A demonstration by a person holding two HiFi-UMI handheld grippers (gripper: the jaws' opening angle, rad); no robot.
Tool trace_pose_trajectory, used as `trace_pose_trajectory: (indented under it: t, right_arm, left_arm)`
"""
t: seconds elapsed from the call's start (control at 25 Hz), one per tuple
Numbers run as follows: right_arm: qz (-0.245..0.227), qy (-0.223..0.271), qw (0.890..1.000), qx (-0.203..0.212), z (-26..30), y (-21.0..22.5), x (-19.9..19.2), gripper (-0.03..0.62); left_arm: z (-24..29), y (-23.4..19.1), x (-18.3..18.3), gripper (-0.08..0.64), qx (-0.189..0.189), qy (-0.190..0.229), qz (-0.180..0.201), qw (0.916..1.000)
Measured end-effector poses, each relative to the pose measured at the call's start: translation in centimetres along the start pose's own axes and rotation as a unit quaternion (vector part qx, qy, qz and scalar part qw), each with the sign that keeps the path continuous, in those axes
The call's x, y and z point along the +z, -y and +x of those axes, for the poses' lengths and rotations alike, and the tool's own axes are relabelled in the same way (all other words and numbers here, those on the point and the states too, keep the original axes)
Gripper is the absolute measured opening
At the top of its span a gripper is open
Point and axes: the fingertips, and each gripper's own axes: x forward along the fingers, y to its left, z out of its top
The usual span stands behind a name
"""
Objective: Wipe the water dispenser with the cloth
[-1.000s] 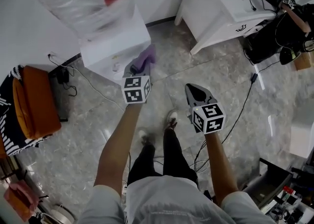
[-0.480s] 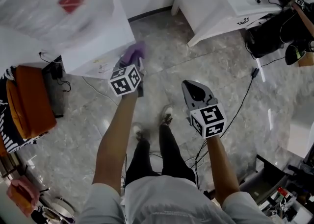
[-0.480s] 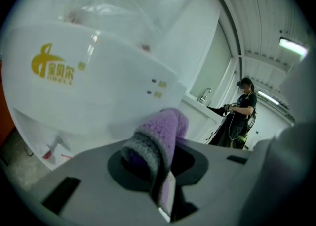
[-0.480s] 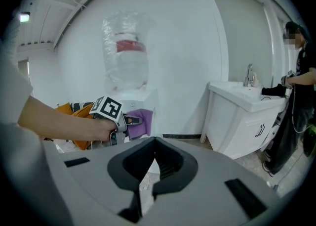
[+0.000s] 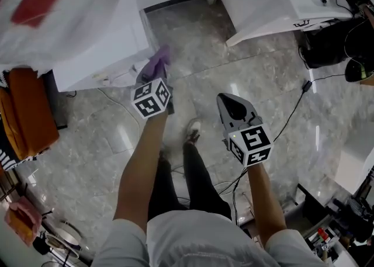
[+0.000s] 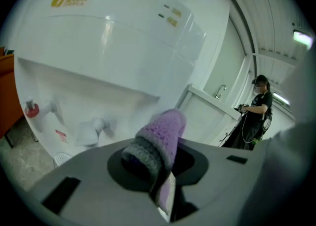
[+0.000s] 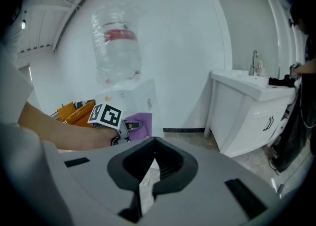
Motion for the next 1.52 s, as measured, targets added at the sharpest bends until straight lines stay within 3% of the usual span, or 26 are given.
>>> trace_pose_trajectory:
  t: [0.12,0.28,0.52,0.68,0.88,1.08,1.2,1.36,1.52]
  right_arm:
    - [0.004,-0.011,1.0,0.009,0.9,1.1,-0.7,0.014]
    - [0.009,-0.021,1.0,0.02,1.9,1.9,-1.6,0.014]
    - [0.017,-0.041,0.999,0.031,3.5,2.5,-4.3,0.014]
    - [0.011,-0.053,0.998,0.026,3.7,3.1,-5.7,0.014]
    - [0.014,-0.062,0.998,0.009,2.1,2.8,-7.3,0.014]
    - [0.009,-0.071,0.997,0.017,0.9,-0.6,-8.5,0.014]
    - [0.003,-0.08,0.997,0.025,0.7,-3.6,-9.5,0.014]
    - [-0.01,-0.073,0.997,0.033,0.9,-7.9,-8.6,0.014]
    - [-0.039,-0.058,0.997,0.036,0.9,-11.6,-6.1,0.014]
  left_arm:
    - [0.4,-1.8,-2.5,0.078,0.032,-0.022,-0.045,0.9983]
    - [1.3,-4.9,-5.1,0.078,0.063,-0.043,-0.072,0.9945]
    - [4.0,-8.8,-9.5,0.08,0.099,-0.084,-0.077,0.9885]
    - [5.3,-11.4,-11.9,0.078,0.103,-0.114,-0.073,0.9854]
    - [2.3,-14.8,-14.2,0.078,0.135,-0.114,-0.109,0.9782]
    - [-3.1,-19.5,-14.8,0.08,0.16,-0.127,-0.045,0.9778]
    - [-6.8,-22.3,-15.5,0.078,0.171,-0.135,-0.035,0.9755]
    - [-11.0,-24.9,-16.5,0.08,0.156,-0.151,-0.006,0.976]
    - [-14.6,-26.0,-14.7,0.08,0.141,-0.143,0.028,0.9792]
